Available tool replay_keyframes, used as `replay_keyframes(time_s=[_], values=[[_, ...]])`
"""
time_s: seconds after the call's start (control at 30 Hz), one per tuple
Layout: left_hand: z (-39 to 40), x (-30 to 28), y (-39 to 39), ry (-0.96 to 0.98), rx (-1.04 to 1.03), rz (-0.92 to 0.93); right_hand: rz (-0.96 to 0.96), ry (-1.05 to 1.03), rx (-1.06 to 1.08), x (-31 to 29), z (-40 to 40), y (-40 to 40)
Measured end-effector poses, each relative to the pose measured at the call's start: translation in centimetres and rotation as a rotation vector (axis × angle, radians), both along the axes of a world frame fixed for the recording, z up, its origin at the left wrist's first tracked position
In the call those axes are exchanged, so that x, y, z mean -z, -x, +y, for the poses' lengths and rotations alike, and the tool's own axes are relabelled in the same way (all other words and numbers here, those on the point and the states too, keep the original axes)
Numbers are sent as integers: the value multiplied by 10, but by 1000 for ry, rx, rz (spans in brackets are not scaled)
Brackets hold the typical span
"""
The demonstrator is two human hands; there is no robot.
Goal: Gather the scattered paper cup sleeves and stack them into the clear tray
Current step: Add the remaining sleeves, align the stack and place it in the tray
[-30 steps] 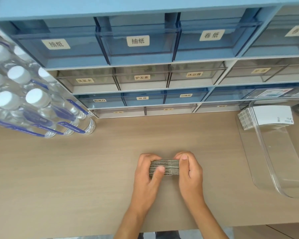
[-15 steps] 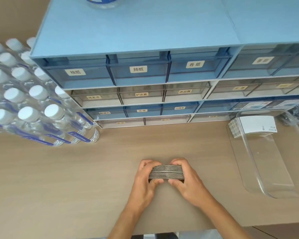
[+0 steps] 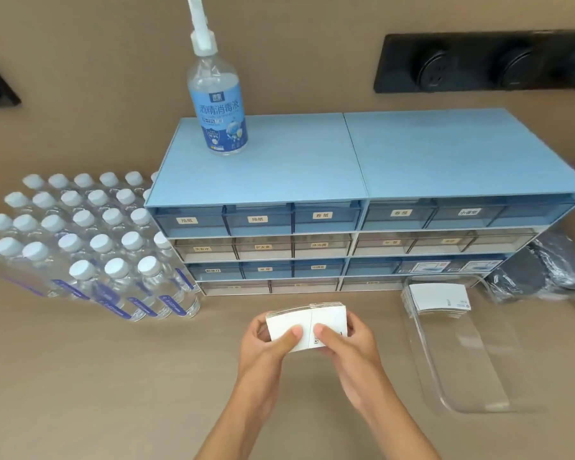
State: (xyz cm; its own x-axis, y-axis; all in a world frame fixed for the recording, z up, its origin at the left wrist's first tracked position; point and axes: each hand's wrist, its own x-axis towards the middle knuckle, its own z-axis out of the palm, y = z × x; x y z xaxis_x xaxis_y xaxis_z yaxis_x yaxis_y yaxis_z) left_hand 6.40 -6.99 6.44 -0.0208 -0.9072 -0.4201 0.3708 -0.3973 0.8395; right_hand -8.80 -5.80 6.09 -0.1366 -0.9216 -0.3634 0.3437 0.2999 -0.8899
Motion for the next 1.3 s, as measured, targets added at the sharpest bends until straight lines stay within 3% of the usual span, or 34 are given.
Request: replay_keyframes(time_s=[0.23,0.77,1.1,1.3], values=[[15,-37,15,17,-8,119,-20,56,122,-43,7,-6],[3,-42,75,-87,136,69,-192,-33,432,-72,38,33],[0,-35,178,-143,56,108,-226,-116,535,-63,33,120],[13,-20,277,-293,-79,132,-162,-195,558,-35,30,210]])
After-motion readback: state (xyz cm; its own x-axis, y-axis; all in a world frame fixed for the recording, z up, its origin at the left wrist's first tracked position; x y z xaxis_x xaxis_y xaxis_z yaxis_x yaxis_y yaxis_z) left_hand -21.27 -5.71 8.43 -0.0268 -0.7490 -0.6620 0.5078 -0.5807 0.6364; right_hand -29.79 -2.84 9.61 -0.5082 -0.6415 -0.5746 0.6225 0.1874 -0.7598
